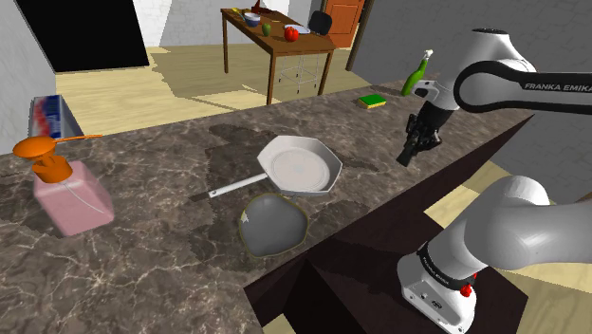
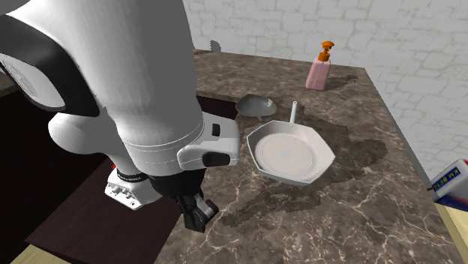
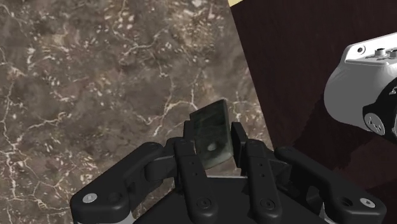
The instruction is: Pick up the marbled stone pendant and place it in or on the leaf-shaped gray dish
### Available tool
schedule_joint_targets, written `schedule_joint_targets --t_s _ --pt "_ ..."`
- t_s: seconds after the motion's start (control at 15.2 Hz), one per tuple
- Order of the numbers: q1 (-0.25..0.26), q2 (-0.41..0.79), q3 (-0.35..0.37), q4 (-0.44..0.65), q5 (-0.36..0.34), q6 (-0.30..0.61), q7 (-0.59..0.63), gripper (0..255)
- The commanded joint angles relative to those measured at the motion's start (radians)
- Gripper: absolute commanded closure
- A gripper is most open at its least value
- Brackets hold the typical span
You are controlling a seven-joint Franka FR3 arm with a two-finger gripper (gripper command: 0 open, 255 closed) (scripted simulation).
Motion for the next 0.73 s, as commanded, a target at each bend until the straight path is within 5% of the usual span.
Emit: schedule_joint_targets --t_s 0.0,0.66 --pt "0.001 -0.014 0.011 0.021 0.010 -0.035 -0.005 255" --pt "0.018 -0.042 0.065 0.136 0.061 -0.177 -0.014 255"
